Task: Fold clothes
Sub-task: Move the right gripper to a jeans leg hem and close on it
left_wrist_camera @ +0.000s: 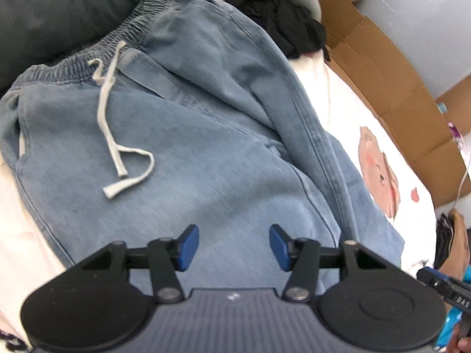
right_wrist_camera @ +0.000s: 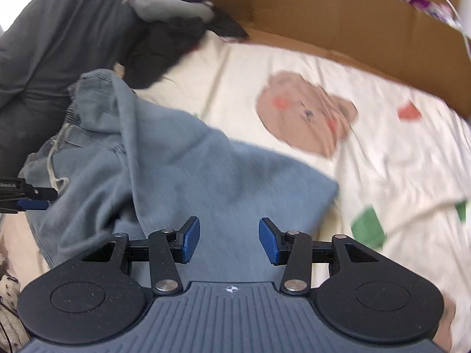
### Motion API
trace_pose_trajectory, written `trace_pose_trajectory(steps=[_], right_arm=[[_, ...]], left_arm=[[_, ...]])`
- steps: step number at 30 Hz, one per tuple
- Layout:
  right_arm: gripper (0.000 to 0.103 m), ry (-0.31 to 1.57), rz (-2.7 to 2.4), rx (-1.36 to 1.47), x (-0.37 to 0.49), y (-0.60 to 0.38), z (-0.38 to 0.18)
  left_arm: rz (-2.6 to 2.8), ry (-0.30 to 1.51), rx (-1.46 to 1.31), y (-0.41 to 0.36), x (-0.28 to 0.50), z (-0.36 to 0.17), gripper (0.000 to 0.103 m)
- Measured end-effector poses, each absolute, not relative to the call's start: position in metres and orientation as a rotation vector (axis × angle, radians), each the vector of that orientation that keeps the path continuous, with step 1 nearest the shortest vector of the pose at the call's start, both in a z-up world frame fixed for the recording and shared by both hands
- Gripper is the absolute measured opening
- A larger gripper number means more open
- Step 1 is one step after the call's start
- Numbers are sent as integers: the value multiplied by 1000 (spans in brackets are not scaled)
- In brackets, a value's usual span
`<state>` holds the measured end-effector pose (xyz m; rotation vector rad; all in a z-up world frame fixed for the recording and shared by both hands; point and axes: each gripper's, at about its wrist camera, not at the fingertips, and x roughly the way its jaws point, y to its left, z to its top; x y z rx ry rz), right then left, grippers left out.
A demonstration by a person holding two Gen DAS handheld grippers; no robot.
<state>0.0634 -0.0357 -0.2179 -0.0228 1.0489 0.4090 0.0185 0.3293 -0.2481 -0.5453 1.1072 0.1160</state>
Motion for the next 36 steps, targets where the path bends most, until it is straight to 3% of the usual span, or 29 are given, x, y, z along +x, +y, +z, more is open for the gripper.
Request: trace_pose_trajectory(steps=[20, 21, 22, 23, 24, 26, 36], right_arm=[[59, 1290, 324, -12, -10, -18, -314], [58, 1283, 301, 2, -9, -21, -315], [50, 1277, 281, 16, -6, -24, -316], [31, 1274, 284, 22, -4, -27, -316], [24, 1271, 294, 26, -3, -29, -315], [16, 1249, 307, 7, -1, -31, -307], [11, 1121, 386, -101, 42, -47, -228]], left_arm=[[-44, 1217, -508, 295, -2, -273, 63], [-42, 1217, -509, 295, -3, -273, 64], [-42, 1216, -511, 296, -3, -273, 64], [-44, 1214, -513, 297, -3, -273, 63], [-46, 1209, -512, 297, -3, -272, 63], [-52, 1201, -507, 297, -2, -270, 57], [-45, 1153, -470, 300, 9, -257, 55]])
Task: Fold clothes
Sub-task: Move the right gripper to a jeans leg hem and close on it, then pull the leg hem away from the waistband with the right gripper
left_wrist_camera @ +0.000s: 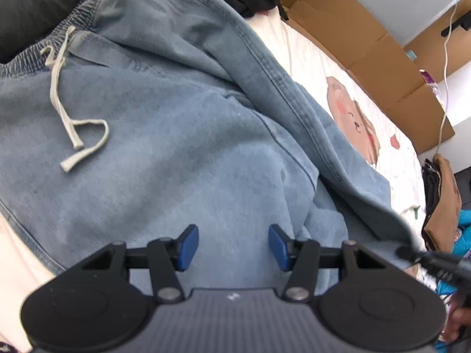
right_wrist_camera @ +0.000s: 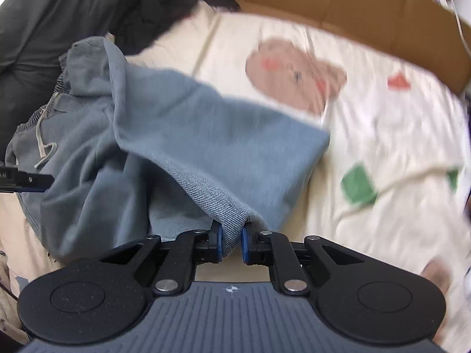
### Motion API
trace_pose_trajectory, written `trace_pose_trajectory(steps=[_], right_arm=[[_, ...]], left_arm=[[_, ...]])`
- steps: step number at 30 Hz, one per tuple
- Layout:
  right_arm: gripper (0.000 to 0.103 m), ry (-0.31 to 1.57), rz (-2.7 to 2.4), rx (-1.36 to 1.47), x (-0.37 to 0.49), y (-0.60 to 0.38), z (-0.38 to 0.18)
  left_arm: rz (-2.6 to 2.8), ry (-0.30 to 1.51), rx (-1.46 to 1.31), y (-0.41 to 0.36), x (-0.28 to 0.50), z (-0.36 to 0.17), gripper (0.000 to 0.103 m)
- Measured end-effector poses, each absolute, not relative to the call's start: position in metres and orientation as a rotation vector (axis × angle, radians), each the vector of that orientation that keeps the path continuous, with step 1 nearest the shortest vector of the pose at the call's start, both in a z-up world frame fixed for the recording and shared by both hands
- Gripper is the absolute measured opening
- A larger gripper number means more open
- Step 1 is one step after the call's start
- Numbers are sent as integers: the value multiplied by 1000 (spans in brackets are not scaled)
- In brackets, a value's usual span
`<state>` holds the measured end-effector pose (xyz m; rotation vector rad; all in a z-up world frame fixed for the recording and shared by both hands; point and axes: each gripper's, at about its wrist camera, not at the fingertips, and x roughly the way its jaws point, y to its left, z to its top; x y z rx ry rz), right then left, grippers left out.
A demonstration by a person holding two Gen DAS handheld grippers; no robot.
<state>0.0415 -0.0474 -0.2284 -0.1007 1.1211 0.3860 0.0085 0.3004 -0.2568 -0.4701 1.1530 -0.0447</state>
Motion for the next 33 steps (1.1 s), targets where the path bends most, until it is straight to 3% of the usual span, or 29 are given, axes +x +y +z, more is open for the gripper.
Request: trace_pose_trajectory(steps=[13, 33], right_arm=[[10, 1019, 359, -326, 178, -82, -168], [10, 1100, 270, -581, 364, -88, -233]], left_arm=[[10, 1097, -459, 317, 16, -251, 55], [92, 1070, -419, 338, 29, -255, 55]])
